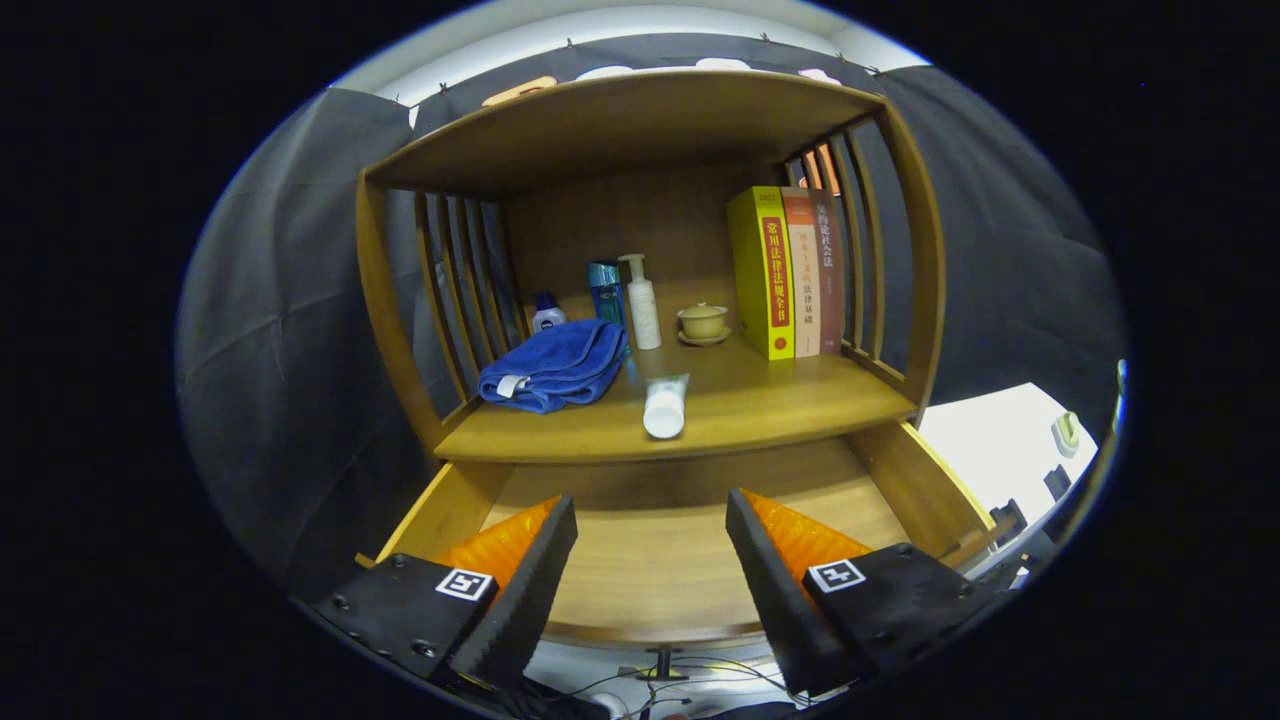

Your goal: Pull open the drawer, take out the items inside it, and place them on the countertop above the cabinet.

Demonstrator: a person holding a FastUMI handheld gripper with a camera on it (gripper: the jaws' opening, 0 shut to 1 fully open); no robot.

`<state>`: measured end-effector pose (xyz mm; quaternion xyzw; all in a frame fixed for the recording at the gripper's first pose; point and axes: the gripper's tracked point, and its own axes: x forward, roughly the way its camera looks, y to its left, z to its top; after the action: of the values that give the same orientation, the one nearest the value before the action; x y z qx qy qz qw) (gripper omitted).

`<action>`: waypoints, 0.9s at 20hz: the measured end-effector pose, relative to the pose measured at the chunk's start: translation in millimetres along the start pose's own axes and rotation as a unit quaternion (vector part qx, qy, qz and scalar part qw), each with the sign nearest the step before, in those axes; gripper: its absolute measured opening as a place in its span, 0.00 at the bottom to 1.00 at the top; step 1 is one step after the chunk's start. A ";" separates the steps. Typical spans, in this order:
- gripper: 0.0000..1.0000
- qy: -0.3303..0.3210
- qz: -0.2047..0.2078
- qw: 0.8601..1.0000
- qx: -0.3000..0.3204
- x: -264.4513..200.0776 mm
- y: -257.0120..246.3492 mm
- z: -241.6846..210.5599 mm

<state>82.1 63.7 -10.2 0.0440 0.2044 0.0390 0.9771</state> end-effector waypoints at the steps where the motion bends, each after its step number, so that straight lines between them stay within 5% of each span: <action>1: 0.99 0.000 -0.003 1.000 0.002 -4.8 -3.1 -6.9; 7: 0.99 0.017 -0.019 1.000 0.014 -25.6 -11.1 -63.8; 18: 0.99 0.007 -0.025 1.000 -0.003 -28.7 -9.7 -95.2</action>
<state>18.0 58.0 -86.7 0.0361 0.2118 0.0158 0.9765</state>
